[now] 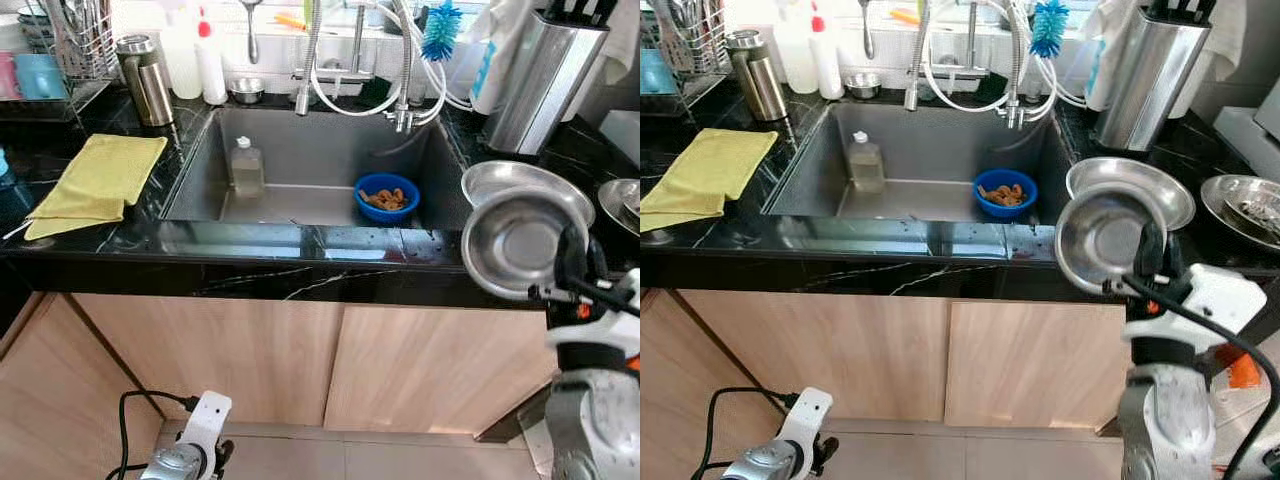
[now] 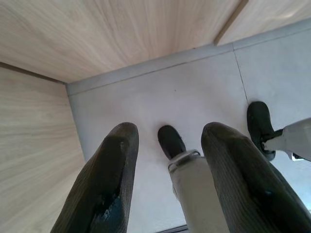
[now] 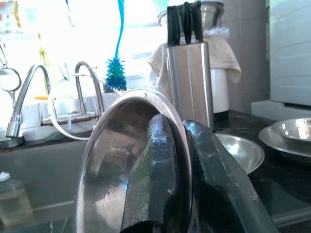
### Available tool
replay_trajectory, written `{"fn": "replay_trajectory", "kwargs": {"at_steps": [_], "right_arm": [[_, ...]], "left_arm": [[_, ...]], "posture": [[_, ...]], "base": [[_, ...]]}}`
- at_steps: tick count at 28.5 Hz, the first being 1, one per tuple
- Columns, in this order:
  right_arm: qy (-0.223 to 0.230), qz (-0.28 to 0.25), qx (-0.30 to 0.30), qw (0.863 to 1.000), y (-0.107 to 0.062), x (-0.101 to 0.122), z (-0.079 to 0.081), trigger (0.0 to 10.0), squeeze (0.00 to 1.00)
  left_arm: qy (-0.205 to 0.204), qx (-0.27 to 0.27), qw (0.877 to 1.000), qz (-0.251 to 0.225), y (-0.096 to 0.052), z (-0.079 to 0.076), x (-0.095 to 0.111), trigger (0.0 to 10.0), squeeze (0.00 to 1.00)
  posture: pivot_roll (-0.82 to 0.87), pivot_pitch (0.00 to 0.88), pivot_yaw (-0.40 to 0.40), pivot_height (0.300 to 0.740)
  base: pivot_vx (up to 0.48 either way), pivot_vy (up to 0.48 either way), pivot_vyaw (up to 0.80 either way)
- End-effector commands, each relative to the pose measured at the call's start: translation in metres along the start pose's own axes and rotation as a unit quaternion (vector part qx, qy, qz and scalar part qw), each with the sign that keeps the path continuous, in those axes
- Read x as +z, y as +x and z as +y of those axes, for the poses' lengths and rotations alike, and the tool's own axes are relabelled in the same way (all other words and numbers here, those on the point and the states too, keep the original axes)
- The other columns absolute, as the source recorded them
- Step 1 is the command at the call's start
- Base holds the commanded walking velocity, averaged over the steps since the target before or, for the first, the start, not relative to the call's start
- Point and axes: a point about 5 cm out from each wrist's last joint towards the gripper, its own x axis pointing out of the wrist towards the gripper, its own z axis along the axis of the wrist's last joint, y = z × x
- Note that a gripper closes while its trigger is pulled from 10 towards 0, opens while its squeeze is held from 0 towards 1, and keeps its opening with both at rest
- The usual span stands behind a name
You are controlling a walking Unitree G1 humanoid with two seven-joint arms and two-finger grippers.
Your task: Kitchen organization
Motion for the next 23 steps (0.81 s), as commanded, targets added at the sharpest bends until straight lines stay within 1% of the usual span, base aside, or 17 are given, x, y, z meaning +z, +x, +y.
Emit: {"fn": "replay_trajectory", "kwargs": {"at_steps": [1, 2, 3, 4, 5, 8, 11, 13, 18, 22, 23], "right_arm": [[0.001, 0.000, -0.002, 1.000, 0.004, 0.001, -0.001, 10.0, 0.00], [0.003, -0.007, 0.010, 1.000, 0.013, 0.002, 0.004, 10.0, 0.00], [0.006, -0.014, 0.025, 1.000, 0.026, 0.002, 0.013, 10.0, 0.00], [0.006, -0.014, 0.025, 1.000, 0.026, 0.002, 0.013, 10.0, 0.00], [0.007, -0.006, 0.029, 1.000, 0.033, -0.004, 0.016, 10.0, 0.00], [0.011, 0.005, 0.035, 0.999, 0.036, -0.011, 0.019, 10.0, 0.00], [0.007, 0.018, 0.063, 0.998, 0.037, -0.020, 0.027, 10.0, 0.00], [0.006, 0.015, 0.072, 0.997, 0.039, -0.020, 0.030, 10.0, 0.00], [0.008, 0.007, 0.069, 0.998, 0.043, -0.019, 0.030, 10.0, 0.00], [-0.004, -0.002, 0.078, 0.997, 0.043, -0.019, 0.033, 10.0, 0.00], [-0.008, -0.003, 0.078, 0.997, 0.042, -0.018, 0.033, 10.0, 0.00]], "left_arm": [[-0.004, 0.001, 1.000, 0.002, 0.000, 0.000, -0.001, 10.0, 0.00], [-0.004, 0.002, 1.000, 0.000, 0.000, 0.000, -0.001, 10.0, 0.00], [-0.005, 0.002, 1.000, -0.001, 0.000, 0.000, -0.001, 10.0, 0.00], [-0.005, 0.002, 1.000, -0.001, 0.000, 0.000, -0.001, 10.0, 0.00], [-0.005, 0.003, 1.000, -0.001, 0.000, 0.000, -0.001, 10.0, 0.00], [-0.006, 0.004, 1.000, -0.003, 0.000, 0.000, -0.001, 10.0, 0.00], [-0.009, 0.006, 1.000, -0.007, 0.000, 0.000, 0.000, 10.0, 0.00], [-0.011, 0.008, 1.000, -0.009, 0.000, 0.000, 0.000, 10.0, 0.00], [-0.011, 0.012, 1.000, -0.012, 0.000, 0.001, 0.001, 10.0, 0.00], [-0.010, 0.013, 1.000, -0.013, 0.000, 0.001, 0.001, 10.0, 0.00], [-0.010, 0.014, 1.000, -0.014, 0.000, 0.001, 0.001, 10.0, 0.00]], "posture": [[0.02, 0.026, -0.062, 0.740], [0.02, 0.026, -0.060, 0.740], [0.02, 0.024, -0.059, 0.740], [0.02, 0.024, -0.059, 0.740], [0.02, 0.024, -0.059, 0.740], [0.03, 0.025, -0.059, 0.740], [0.03, 0.026, -0.058, 0.740], [0.03, 0.026, -0.059, 0.740], [0.03, 0.026, -0.056, 0.740], [0.03, 0.025, -0.057, 0.740], [0.03, 0.025, -0.059, 0.740]], "base": [[0.000, 0.000, 0.00], [0.000, 0.000, 0.00], [0.000, 0.000, 0.00], [0.000, 0.000, 0.00], [0.000, 0.000, 0.00], [0.000, 0.000, 0.00], [0.000, 0.000, 0.00], [0.000, 0.000, 0.00], [0.000, 0.000, 0.00], [0.000, 0.000, 0.00], [0.000, 0.000, 0.79]]}}
